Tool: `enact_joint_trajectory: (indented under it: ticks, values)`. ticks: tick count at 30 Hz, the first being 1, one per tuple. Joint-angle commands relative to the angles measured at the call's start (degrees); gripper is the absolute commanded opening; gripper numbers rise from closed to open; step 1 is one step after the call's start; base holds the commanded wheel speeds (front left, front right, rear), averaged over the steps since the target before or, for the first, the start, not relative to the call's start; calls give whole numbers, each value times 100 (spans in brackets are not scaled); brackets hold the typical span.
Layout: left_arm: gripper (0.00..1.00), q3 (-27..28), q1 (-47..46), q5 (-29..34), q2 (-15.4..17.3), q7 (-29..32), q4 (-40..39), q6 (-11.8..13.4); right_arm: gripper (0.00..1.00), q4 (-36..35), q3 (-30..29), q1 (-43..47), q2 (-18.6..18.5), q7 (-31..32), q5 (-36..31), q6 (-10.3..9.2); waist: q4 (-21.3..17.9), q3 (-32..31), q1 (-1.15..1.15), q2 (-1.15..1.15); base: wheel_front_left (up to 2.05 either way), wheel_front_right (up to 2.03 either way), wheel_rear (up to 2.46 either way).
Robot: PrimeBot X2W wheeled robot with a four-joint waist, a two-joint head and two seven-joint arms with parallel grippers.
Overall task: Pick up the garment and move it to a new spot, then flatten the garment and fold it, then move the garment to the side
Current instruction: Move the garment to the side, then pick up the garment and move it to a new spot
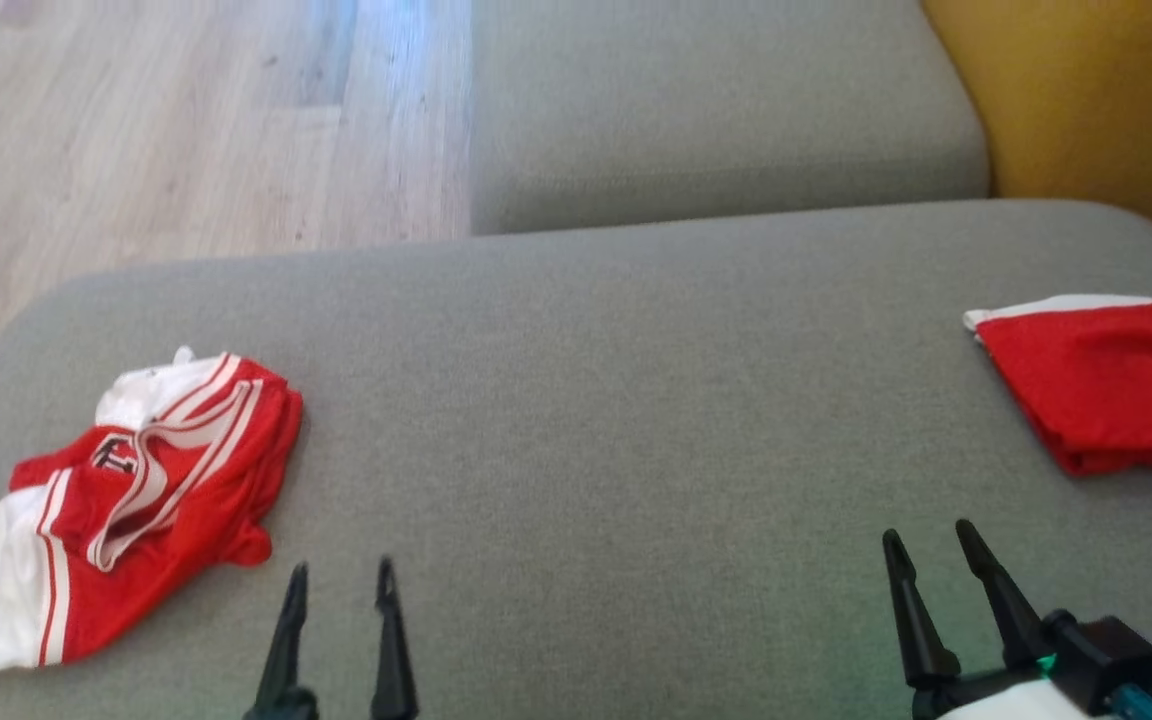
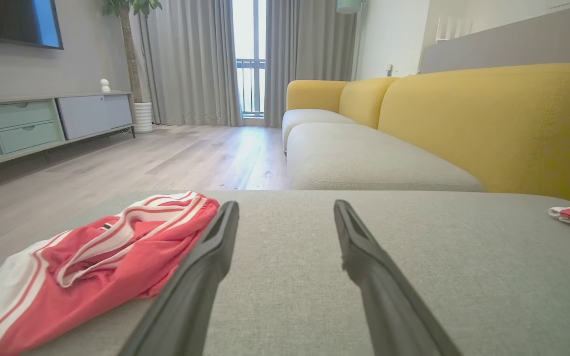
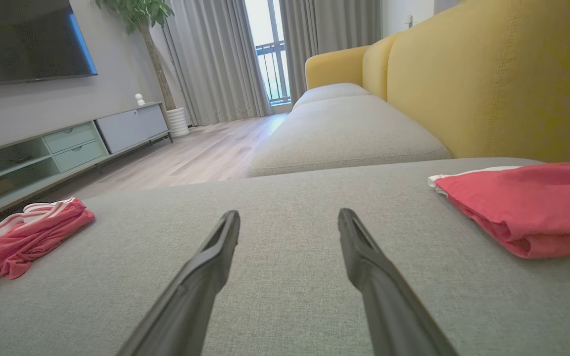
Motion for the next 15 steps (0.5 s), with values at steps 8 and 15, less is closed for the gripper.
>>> enact_joint_trajectory:
  ticks: [8,15]
  values:
    - [100,358,252,191,-20,-29,-281,-87,100,-238,-13,-25,45,-62,-117,40,5,-153,0,0,0,0,0]
    - [100,401,258,261,-20,-29,-290,-165,100,-236,-93,25,89,-62,-150,40,72,-152,0,0,0,0,0]
